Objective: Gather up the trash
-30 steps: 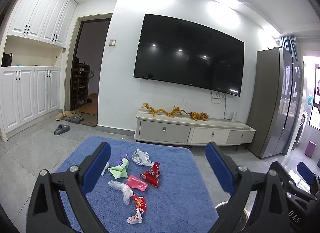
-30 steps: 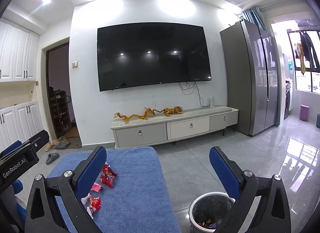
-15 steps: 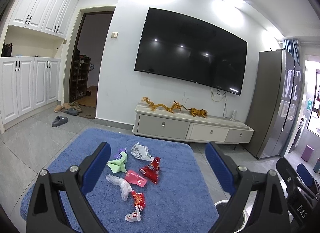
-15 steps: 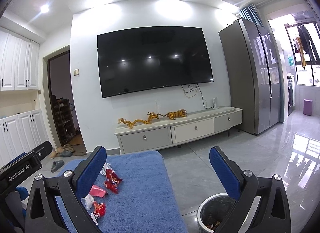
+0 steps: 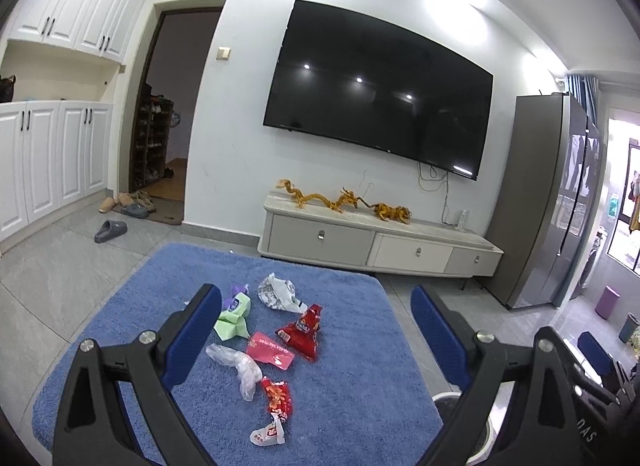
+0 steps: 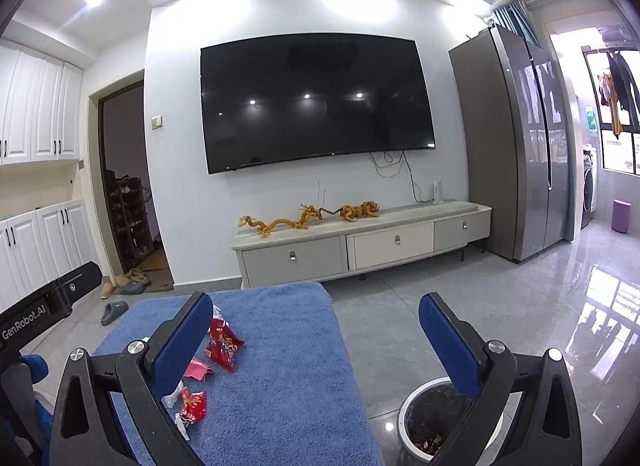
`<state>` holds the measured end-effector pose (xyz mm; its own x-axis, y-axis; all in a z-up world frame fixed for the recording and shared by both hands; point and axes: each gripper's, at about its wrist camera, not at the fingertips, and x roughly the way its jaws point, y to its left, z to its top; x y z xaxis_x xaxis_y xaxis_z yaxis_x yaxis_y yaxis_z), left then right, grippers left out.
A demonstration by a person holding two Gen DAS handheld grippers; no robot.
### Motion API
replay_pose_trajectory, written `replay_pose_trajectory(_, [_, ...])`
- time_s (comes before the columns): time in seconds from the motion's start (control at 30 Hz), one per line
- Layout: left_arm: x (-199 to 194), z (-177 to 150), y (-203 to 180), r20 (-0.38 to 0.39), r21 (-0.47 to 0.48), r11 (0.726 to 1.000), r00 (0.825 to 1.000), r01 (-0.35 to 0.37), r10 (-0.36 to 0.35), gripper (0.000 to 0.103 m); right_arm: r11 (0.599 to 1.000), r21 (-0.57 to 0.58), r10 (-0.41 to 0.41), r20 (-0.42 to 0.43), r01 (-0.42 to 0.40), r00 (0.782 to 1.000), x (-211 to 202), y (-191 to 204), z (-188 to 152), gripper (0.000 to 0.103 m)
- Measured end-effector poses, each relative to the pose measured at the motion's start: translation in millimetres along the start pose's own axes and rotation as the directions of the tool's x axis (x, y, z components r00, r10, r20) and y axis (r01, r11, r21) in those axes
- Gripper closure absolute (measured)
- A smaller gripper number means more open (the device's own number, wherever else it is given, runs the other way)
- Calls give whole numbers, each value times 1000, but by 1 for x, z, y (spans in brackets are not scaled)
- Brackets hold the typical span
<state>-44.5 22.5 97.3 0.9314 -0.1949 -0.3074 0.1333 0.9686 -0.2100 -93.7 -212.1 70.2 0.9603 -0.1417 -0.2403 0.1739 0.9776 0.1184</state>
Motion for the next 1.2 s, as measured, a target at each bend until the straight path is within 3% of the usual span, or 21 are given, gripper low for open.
replay_pose_trajectory(0.27, [32, -18, 33, -101, 2, 1000, 995, -22, 22, 7, 998, -15, 54, -85, -55, 995, 26, 12, -13, 0])
replay_pose_trajectory(0.67, [83, -42, 66, -204, 0, 998, 977, -70, 68, 7, 987, -43, 143, -226, -156, 964, 80, 39, -44, 0])
replay_pose_trajectory(0.97, [115, -65, 74, -304, 8, 999, 951, -45, 46, 7, 980, -40, 175, -291, -194, 941, 107, 44, -60, 0])
replay_pose_trajectory(1.2, [128, -89, 78, -396, 33, 999, 918, -8, 20, 8, 973, -58, 192, -337, -223, 922, 123, 53, -71, 3])
